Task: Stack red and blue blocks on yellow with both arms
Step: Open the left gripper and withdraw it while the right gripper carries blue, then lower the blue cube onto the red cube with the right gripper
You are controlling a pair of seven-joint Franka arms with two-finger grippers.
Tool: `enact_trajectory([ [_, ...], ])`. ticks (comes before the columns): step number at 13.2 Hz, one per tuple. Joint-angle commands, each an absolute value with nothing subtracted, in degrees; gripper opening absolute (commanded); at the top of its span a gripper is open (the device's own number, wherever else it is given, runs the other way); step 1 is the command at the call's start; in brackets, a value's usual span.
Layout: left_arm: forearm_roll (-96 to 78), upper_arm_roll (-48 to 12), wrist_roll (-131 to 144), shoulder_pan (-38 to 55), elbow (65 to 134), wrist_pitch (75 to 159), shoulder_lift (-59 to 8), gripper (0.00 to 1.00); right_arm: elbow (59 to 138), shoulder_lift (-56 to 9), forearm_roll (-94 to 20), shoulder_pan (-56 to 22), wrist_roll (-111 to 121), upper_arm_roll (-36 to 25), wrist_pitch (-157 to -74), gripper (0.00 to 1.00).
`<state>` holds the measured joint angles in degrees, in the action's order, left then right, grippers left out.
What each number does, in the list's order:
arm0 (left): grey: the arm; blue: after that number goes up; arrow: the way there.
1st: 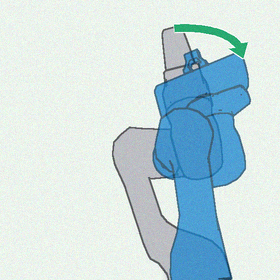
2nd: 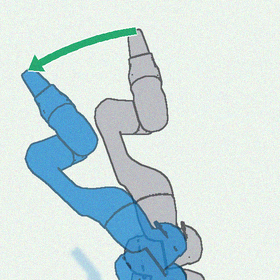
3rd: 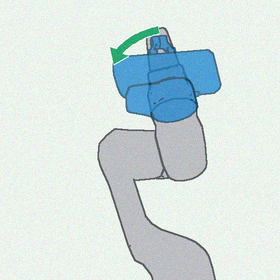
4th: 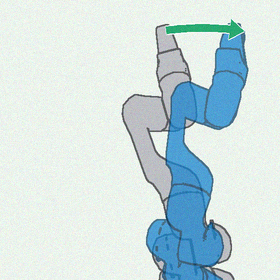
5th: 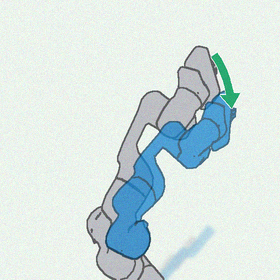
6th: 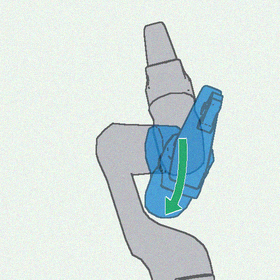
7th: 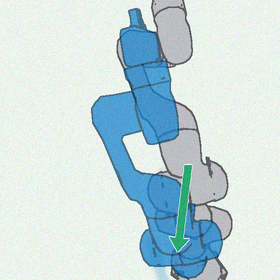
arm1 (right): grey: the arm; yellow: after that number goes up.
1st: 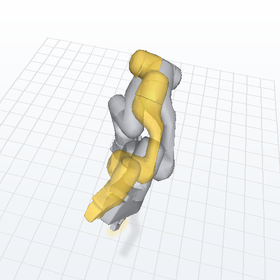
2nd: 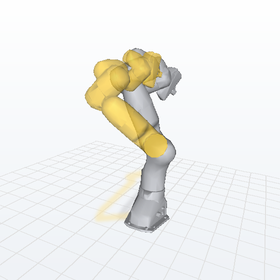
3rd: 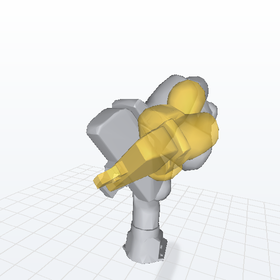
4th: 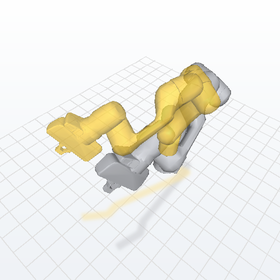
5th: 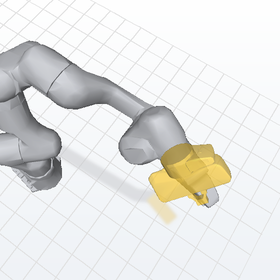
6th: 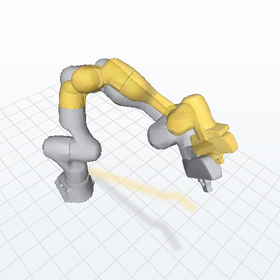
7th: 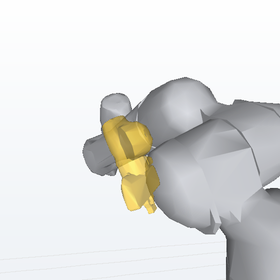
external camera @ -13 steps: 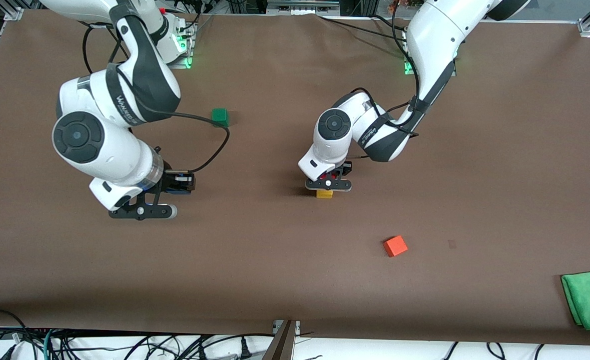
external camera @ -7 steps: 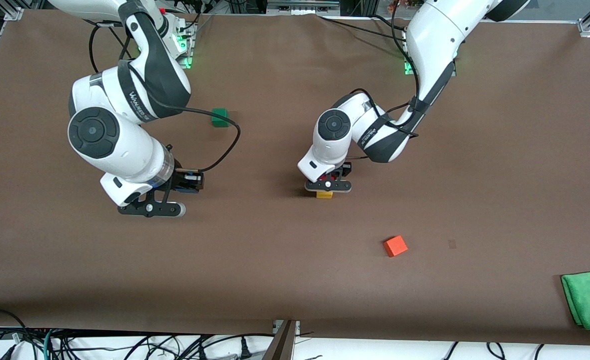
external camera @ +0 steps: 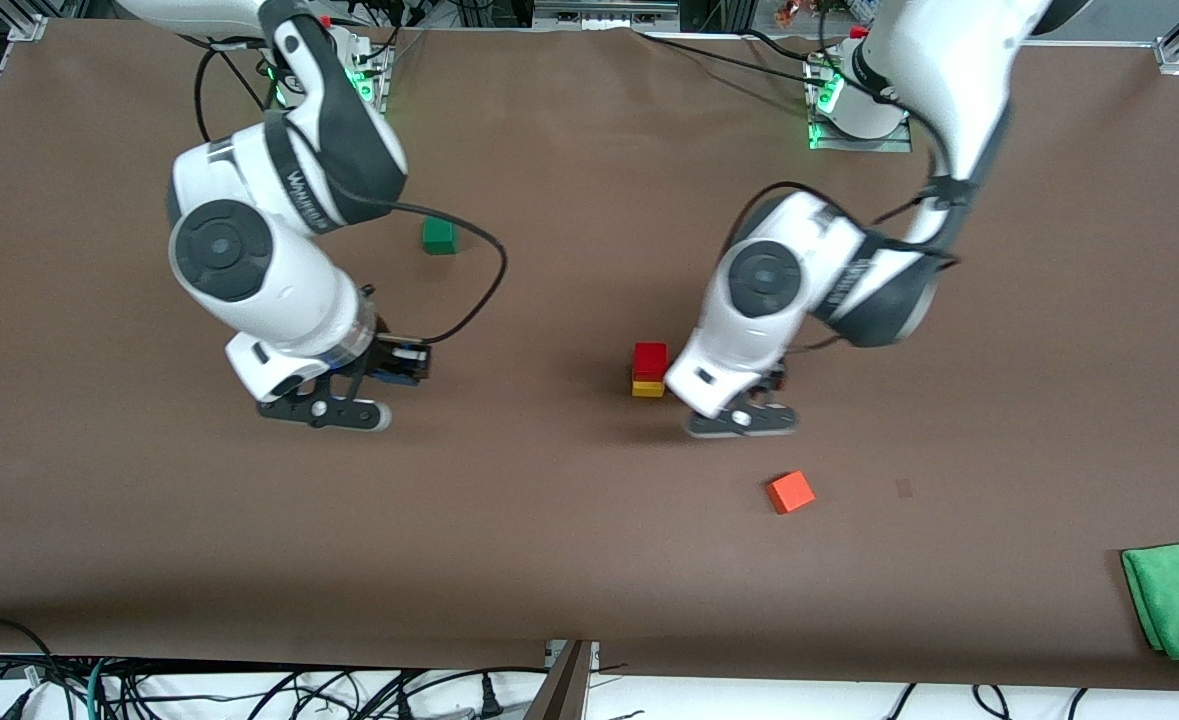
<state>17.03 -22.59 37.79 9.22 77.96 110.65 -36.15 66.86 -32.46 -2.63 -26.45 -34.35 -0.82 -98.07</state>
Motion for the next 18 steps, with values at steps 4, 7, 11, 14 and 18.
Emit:
enact_trajectory([
  [4, 11.2, -23.6, 19.7, -3.8, 78.3, 100.0, -27.4, 1.0, 61.7, -39.0, -3.3, -41.5, -58.9, -1.1, -106.4, 0.34],
  [7, 9.0, -23.4, 10.7, -9.4, 78.2, 93.5, -22.1, 1.0, 61.6, -42.5, -2.7, -46.8, -64.7, -1.5, -113.1, 0.34],
  [11, 7.8, -17.5, 1.2, -10.1, 79.5, 86.9, -14.0, 1.0, 61.6, -45.8, -2.5, -48.5, -64.7, -1.7, -119.4, 0.34],
  [14, 1.7, -7.3, -0.5, -5.0, 83.8, 85.4, -8.9, 1.0, 61.5, -48.6, 0.9, -49.0, -64.3, -1.7, -123.8, 0.34],
  [18, -1.4, -4.9, 0.3, -3.9, 88.2, 86.7, -7.2, 1.0, 60.1, -51.0, 4.3, -49.4, -63.9, -1.7, -125.1, 0.36],
])
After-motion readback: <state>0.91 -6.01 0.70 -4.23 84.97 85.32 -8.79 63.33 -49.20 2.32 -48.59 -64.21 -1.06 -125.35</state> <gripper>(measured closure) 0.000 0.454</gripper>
